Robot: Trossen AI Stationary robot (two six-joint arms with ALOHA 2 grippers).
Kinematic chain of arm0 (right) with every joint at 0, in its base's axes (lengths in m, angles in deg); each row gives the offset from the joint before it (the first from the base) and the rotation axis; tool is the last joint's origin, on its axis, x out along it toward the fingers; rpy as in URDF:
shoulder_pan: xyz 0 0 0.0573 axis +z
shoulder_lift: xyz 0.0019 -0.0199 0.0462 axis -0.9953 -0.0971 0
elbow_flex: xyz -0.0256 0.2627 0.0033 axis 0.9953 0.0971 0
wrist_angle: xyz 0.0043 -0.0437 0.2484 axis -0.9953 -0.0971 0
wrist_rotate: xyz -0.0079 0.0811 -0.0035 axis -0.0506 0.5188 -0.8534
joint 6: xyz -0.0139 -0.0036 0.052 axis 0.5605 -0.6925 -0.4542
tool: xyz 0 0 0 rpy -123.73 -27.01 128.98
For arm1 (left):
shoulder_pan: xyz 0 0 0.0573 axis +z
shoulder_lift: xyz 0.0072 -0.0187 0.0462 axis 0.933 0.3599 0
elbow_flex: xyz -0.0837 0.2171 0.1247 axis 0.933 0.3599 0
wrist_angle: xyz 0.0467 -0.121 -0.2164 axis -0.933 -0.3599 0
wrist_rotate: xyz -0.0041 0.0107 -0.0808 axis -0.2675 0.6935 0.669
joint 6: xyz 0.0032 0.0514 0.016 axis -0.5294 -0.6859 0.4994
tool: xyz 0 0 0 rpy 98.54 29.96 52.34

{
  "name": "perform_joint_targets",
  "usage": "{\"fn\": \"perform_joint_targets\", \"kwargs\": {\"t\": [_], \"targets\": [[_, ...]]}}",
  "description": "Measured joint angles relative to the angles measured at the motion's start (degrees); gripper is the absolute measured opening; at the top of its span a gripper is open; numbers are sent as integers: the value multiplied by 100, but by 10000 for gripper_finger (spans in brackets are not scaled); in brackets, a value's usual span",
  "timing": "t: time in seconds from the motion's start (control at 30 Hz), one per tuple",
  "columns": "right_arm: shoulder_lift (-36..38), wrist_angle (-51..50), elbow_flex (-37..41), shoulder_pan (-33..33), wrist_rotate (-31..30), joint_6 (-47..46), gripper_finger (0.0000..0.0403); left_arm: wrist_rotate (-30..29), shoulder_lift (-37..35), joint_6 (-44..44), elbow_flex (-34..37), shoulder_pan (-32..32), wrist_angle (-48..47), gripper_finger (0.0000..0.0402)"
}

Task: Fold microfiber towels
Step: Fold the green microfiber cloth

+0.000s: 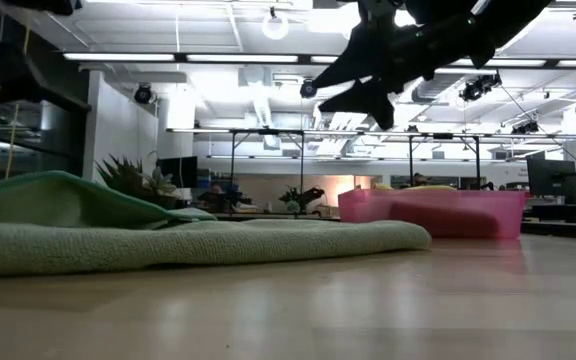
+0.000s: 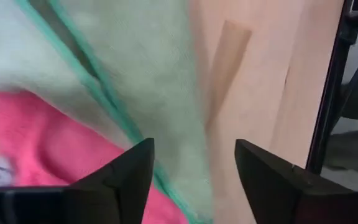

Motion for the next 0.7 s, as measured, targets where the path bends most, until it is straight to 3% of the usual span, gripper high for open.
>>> {"fn": "perform_joint_targets", "kwargs": {"t": [0.13,0.33,0.43,0.57,0.7], "targets": [[2,187,0,-2,91,195,184,-738,-465,-205,0,41,-234,229],[-74,238,0,-2,102,458,184,-2772,-1251,289,-2,6,-484,228],[-173,328,-41,-1,102,476,184,-3500,-1457,815,-2,13,-832,228],[-666,179,-573,-2,343,429,184,-4130,-1491,1552,43,-50,-1009,228],[-1589,-212,-1462,-4,696,68,184,-4182,-1493,2041,540,-107,-170,227]]}}
